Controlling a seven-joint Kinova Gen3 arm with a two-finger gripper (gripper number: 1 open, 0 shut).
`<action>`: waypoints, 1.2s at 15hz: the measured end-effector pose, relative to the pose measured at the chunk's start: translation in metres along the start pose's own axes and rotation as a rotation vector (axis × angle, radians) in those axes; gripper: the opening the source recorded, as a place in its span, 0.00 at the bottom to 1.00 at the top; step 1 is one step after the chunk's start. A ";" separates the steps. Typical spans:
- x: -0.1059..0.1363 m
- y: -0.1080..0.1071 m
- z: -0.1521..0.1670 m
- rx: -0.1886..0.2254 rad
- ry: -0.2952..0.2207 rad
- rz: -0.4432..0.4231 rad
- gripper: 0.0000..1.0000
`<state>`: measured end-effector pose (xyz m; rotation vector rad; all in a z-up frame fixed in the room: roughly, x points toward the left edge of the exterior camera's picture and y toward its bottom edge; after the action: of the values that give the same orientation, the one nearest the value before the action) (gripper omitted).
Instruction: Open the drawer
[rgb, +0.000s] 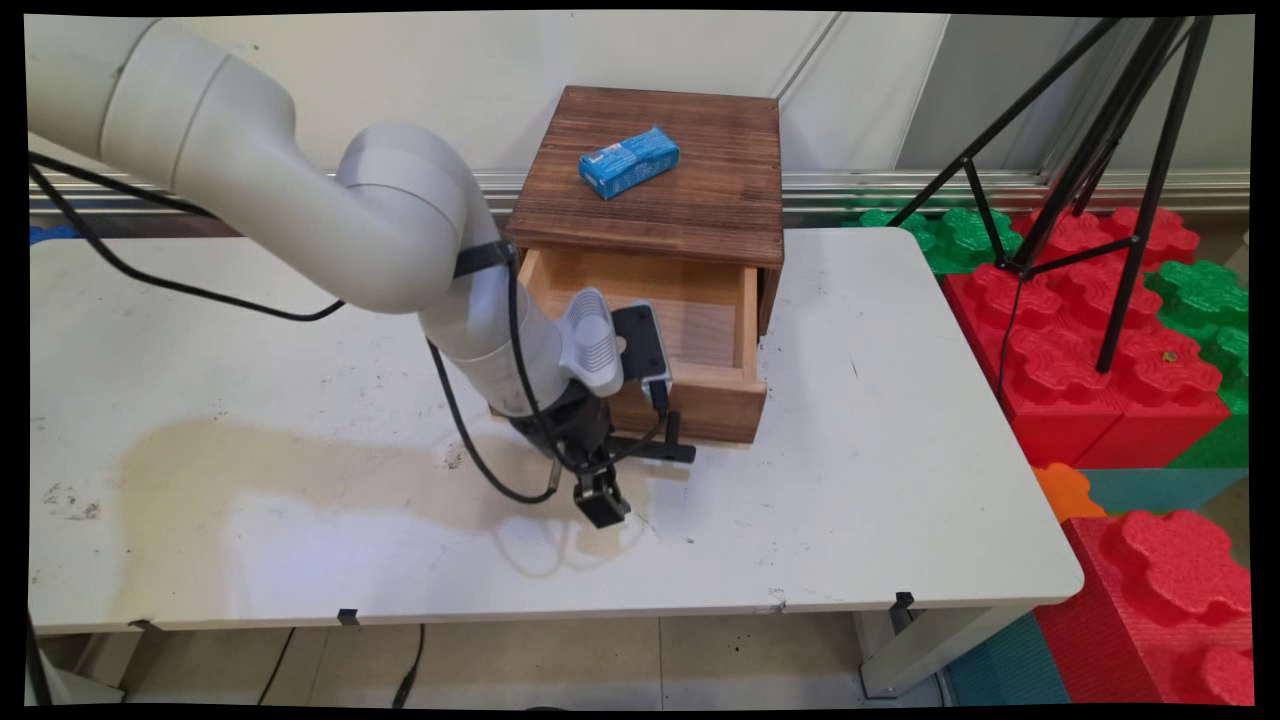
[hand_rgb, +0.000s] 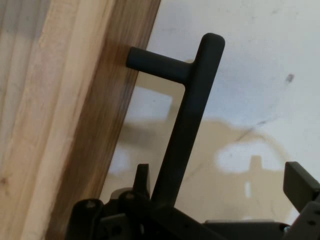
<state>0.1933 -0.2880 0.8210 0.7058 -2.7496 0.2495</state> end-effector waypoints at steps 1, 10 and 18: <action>-0.001 0.004 -0.001 -0.005 -0.002 0.002 1.00; -0.008 0.030 -0.008 -0.038 -0.016 0.009 1.00; -0.012 0.046 -0.013 -0.059 -0.027 0.013 1.00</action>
<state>0.1835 -0.2400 0.8253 0.6813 -2.7755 0.1613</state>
